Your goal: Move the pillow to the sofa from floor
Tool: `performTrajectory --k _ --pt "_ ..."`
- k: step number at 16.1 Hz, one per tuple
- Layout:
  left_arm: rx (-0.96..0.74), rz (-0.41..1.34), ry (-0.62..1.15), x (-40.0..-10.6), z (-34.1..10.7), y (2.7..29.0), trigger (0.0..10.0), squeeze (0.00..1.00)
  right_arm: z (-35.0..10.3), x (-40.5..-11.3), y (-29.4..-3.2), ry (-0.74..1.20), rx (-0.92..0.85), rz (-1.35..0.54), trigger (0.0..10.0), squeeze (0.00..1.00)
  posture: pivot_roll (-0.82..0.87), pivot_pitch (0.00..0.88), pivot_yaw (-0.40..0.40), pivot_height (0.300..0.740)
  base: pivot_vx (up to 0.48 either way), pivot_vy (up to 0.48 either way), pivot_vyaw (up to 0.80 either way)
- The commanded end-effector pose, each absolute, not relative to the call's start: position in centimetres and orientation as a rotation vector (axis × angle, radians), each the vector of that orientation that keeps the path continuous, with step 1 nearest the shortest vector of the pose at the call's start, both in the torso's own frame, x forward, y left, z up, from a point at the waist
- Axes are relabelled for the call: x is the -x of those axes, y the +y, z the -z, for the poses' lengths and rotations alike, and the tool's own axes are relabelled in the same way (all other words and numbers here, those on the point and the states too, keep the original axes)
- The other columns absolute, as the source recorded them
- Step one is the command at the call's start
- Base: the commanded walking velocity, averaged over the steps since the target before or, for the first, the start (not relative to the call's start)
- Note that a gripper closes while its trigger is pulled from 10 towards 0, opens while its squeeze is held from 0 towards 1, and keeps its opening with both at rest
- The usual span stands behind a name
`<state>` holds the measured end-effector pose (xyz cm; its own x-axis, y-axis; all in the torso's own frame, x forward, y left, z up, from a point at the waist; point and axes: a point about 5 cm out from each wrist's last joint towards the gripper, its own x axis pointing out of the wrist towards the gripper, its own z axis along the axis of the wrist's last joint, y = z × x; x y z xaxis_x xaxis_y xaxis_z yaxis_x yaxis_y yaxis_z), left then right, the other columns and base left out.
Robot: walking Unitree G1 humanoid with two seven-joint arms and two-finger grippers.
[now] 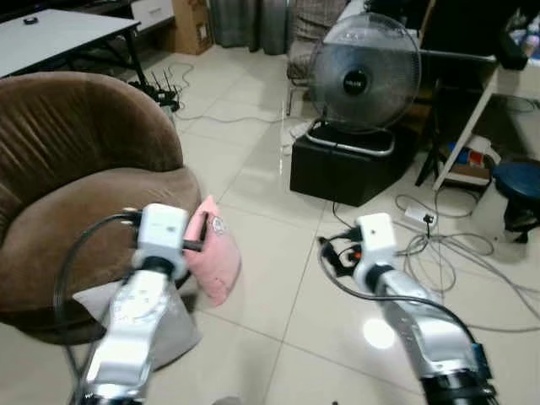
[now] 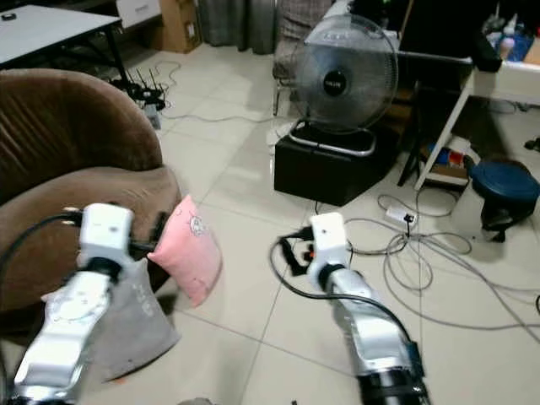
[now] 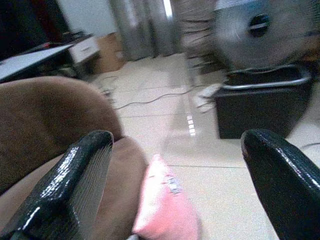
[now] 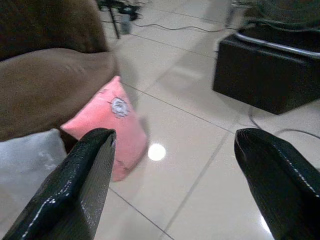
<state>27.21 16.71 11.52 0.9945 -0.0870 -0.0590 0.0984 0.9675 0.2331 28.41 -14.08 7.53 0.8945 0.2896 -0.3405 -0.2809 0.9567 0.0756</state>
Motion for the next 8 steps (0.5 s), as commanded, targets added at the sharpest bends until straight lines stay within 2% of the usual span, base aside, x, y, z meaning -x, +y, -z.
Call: performTrajectory --k 1,8 --pt "-0.249 0.082 0.053 -27.6 -11.7 17.4 10.0 0.0 -7.7 -28.4 -13.9 0.338 -0.026 -0.287 10.0 0.0 0.04 0.0 0.041 0.74 0.0 0.371 0.0" --pt "-0.241 0.121 0.065 -28.4 -11.1 17.0 10.0 0.0 -8.5 -27.5 -15.7 0.297 -0.039 -0.185 10.0 0.0 -0.03 0.0 0.079 0.74 0.0 0.364 0.0"
